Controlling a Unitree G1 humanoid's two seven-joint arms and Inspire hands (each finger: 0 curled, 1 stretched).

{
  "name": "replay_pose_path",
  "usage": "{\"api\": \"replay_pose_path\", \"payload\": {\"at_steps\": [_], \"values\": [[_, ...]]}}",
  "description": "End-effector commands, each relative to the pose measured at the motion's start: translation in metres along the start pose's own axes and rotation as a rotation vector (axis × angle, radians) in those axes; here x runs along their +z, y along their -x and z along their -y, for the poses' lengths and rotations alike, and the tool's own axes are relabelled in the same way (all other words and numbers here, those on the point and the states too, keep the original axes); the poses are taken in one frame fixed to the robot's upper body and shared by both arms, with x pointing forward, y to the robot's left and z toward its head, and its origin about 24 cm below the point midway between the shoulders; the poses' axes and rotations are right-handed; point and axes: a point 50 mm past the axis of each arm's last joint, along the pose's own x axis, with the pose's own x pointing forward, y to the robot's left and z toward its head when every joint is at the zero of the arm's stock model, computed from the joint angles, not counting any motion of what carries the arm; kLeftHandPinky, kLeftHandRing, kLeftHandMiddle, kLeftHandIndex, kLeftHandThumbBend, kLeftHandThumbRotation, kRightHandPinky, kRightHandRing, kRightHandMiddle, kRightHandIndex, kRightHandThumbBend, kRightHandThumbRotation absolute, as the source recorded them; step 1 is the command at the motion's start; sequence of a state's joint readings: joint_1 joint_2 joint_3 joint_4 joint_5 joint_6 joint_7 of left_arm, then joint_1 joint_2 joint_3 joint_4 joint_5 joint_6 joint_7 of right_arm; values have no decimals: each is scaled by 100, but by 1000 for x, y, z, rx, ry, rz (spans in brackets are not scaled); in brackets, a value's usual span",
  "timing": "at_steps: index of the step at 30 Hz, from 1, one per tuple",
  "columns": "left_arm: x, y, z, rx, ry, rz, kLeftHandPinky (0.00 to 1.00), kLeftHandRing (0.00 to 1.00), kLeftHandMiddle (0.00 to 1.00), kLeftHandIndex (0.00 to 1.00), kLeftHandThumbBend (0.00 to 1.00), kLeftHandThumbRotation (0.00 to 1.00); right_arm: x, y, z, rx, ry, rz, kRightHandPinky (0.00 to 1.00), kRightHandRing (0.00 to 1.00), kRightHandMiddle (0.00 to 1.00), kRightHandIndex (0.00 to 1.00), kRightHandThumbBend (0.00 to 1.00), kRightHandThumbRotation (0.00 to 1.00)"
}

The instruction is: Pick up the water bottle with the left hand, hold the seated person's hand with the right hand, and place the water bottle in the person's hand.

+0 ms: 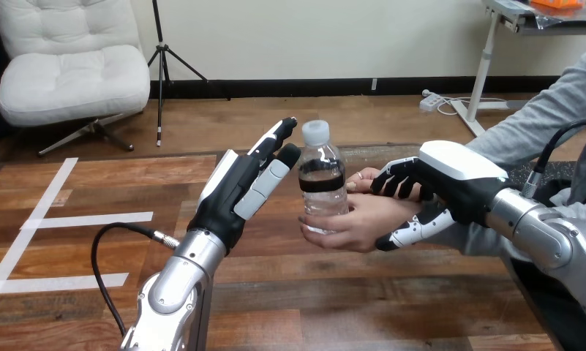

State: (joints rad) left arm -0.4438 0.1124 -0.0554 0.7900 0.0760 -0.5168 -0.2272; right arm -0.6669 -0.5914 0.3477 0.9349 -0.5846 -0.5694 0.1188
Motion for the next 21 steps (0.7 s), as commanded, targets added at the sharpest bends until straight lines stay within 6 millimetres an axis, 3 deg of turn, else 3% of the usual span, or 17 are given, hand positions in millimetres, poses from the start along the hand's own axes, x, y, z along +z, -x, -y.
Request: {"api": "replay_pose_path", "payload": {"at_steps": [1, 13, 21], "values": [[23, -14, -13, 29, -9, 103, 100, 100, 98, 95, 100, 100, 6, -3, 16, -65, -25, 30, 58, 72, 74, 75, 100, 59], [22, -13, -30, 74, 13, 96, 100, 100, 100, 95, 100, 100, 6, -1, 14, -111, -120, 32, 65, 78, 79, 81, 100, 87], [22, -9, -39, 97, 29, 100, 100, 100, 99, 94, 100, 100, 7, 4, 12, -174, -225, 47, 68, 79, 82, 83, 100, 97]]}}
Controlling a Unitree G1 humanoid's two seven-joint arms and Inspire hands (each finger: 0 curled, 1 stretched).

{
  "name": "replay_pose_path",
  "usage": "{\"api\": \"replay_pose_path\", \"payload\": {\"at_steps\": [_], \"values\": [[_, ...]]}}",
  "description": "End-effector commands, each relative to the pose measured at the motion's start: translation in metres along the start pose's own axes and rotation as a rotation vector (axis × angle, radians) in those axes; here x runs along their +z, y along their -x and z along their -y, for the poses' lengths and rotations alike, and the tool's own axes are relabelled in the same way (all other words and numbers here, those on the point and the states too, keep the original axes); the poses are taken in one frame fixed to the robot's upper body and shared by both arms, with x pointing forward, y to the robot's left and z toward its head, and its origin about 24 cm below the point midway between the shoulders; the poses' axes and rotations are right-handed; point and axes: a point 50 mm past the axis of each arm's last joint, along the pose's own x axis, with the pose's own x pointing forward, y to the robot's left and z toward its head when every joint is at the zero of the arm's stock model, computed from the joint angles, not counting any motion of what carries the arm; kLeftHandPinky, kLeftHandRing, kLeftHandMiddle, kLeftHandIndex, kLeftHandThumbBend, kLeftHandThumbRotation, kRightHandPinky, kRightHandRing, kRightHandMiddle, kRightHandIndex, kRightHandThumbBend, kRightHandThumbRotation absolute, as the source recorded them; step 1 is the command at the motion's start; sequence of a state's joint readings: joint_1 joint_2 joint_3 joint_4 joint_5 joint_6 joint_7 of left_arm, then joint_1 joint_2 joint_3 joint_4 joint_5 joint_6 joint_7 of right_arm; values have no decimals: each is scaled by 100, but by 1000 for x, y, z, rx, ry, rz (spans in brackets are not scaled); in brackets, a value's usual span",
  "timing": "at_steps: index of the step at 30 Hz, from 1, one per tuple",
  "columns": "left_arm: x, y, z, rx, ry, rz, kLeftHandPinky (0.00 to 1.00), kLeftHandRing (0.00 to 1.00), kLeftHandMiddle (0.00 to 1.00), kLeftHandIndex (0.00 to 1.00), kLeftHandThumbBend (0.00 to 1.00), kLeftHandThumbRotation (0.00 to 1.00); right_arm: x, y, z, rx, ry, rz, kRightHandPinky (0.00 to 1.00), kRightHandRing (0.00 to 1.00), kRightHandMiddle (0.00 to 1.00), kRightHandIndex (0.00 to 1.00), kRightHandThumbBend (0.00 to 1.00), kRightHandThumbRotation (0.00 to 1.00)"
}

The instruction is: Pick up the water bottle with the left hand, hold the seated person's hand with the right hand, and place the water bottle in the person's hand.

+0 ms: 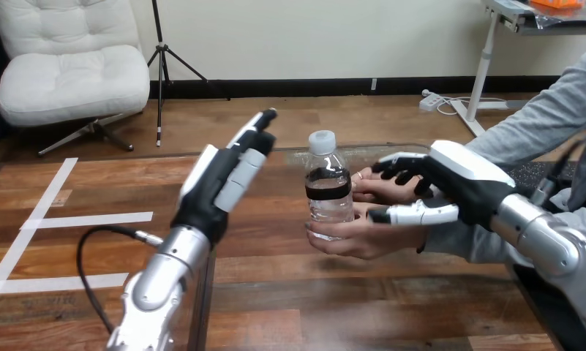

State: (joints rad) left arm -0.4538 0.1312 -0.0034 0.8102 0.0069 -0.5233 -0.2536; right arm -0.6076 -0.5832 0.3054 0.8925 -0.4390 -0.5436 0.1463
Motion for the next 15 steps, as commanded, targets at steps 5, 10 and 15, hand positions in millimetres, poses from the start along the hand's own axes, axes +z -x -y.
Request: {"api": "replay_pose_path", "payload": {"at_steps": [5, 10, 15], "values": [[22, -10, -24, 42, -4, 87, 100, 100, 99, 94, 100, 100, 12, 0, 12, -150, -178, 89, 71, 82, 84, 85, 100, 99], [20, -7, -26, 43, -3, 86, 100, 100, 99, 94, 100, 100, 12, 4, 10, -181, -234, 109, 74, 83, 85, 86, 100, 100], [20, -4, -26, 40, -5, 89, 100, 100, 99, 94, 98, 100, 12, 7, 8, -206, -279, 123, 77, 84, 85, 87, 100, 100]]}}
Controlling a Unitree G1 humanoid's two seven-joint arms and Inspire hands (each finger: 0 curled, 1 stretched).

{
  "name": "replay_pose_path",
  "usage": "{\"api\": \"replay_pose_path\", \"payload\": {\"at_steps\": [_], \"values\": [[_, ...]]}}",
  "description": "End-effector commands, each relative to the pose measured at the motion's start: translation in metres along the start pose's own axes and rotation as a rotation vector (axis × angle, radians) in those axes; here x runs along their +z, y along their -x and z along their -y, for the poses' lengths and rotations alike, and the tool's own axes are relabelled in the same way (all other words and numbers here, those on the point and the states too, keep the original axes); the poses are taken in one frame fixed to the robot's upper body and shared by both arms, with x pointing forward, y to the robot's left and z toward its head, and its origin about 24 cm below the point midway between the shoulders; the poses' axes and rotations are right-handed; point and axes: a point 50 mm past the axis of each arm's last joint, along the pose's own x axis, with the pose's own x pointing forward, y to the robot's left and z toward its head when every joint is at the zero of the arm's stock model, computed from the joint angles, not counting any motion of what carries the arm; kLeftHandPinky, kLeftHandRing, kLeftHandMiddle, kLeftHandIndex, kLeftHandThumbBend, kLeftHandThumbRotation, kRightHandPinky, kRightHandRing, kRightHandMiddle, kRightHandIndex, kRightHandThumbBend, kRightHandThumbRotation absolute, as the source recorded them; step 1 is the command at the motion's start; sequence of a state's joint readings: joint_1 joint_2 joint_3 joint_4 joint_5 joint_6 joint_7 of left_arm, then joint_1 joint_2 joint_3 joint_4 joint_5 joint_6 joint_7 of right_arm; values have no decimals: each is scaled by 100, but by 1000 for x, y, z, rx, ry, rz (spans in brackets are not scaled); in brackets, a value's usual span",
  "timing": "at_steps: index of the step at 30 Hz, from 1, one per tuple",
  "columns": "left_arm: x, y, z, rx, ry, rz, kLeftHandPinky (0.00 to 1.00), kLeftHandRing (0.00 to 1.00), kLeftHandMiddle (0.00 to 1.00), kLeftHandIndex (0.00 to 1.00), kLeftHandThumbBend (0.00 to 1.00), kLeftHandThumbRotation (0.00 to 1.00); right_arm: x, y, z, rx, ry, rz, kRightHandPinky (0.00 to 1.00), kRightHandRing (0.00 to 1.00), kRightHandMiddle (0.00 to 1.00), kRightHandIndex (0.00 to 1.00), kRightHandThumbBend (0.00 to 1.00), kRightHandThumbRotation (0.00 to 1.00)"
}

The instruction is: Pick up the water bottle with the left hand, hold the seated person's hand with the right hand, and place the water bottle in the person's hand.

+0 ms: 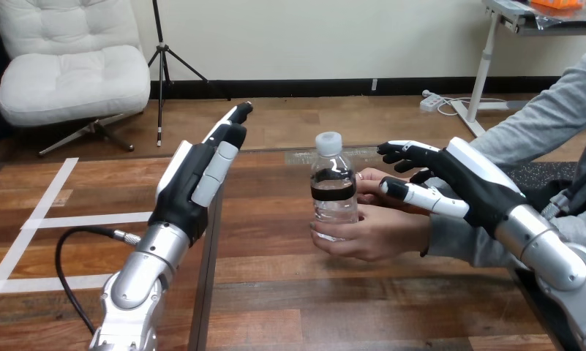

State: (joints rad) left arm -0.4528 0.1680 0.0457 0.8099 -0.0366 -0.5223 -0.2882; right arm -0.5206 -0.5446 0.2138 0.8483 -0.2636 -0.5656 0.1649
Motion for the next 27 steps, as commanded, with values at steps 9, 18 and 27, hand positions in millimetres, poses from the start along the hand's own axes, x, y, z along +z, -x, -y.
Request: {"api": "replay_pose_path", "payload": {"at_steps": [9, 18, 27], "values": [[21, -3, -2, 2, 19, 95, 100, 100, 98, 93, 98, 100, 16, 2, 5, -134, -222, 142, 80, 86, 86, 88, 100, 100], [27, 10, 3, 4, 222, 100, 100, 100, 100, 94, 98, 100, 21, 13, -3, -152, -347, 197, 84, 89, 89, 90, 100, 100], [35, 27, 0, 42, 241, 137, 100, 100, 100, 95, 93, 100, 26, 23, -12, -172, -477, 223, 89, 92, 92, 92, 100, 100]]}}
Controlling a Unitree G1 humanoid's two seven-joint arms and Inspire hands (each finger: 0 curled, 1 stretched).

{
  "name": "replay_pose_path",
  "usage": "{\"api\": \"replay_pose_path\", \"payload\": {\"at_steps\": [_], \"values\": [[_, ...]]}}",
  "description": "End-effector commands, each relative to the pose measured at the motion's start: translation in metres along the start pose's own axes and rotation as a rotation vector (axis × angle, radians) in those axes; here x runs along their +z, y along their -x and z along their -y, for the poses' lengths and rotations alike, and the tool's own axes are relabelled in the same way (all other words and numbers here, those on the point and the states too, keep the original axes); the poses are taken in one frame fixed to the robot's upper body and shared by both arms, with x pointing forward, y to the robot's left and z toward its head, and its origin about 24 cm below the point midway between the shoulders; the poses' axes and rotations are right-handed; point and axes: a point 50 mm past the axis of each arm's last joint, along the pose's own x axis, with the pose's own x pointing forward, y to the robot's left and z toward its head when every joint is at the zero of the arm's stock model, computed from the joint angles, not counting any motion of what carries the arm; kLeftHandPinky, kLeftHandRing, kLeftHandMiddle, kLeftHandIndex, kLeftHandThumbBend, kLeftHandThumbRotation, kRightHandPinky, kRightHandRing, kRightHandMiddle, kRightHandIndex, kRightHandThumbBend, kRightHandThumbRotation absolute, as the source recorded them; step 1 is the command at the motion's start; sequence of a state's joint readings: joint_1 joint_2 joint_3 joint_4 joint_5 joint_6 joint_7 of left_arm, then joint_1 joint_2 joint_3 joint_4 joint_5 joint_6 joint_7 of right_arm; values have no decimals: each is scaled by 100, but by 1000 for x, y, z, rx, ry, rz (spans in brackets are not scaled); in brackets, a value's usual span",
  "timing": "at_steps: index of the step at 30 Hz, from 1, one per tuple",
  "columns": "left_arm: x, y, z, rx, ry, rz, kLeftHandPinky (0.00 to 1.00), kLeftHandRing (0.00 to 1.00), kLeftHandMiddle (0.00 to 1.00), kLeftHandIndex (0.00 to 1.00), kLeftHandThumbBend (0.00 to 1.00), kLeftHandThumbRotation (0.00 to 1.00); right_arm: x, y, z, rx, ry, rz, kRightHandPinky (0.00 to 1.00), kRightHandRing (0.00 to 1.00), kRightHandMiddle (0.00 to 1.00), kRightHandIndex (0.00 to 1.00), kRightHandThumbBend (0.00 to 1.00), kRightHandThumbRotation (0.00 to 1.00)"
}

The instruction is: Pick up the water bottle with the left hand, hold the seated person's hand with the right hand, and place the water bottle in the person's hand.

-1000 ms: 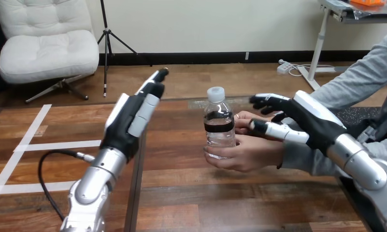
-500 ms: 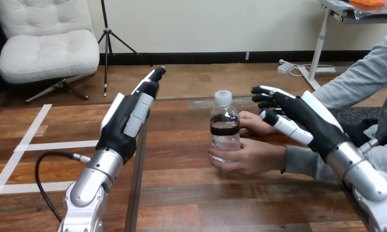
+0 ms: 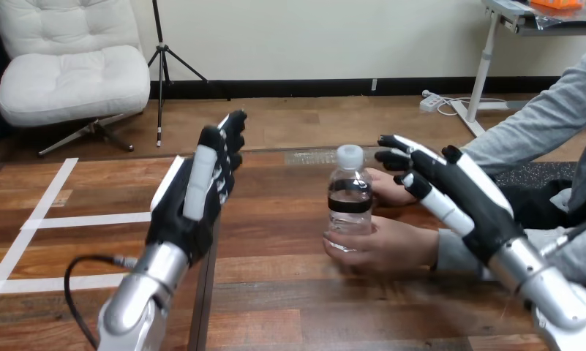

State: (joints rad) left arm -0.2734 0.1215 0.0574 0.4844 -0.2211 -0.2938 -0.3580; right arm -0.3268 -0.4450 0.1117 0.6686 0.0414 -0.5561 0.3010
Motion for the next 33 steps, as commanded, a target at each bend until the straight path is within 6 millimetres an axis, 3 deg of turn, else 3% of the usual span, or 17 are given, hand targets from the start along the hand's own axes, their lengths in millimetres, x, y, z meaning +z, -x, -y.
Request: {"api": "replay_pose_path", "payload": {"at_steps": [1, 7, 17, 33], "values": [[35, 7, -1, 20, 11, 156, 100, 100, 100, 95, 93, 100, 27, -1, 4, -86, -118, 143, 89, 92, 92, 92, 100, 100], [39, 20, -4, 68, -26, 185, 100, 100, 99, 93, 93, 100, 31, 5, -4, -74, -229, 165, 94, 94, 94, 95, 100, 100], [41, 41, -10, 149, -84, 247, 100, 99, 95, 87, 84, 100, 43, 17, -16, -98, -431, 165, 100, 98, 96, 98, 98, 100], [39, 64, -14, 227, -115, 265, 100, 96, 90, 80, 81, 100, 61, 34, -27, -128, -504, 200, 100, 100, 96, 99, 100, 100]]}}
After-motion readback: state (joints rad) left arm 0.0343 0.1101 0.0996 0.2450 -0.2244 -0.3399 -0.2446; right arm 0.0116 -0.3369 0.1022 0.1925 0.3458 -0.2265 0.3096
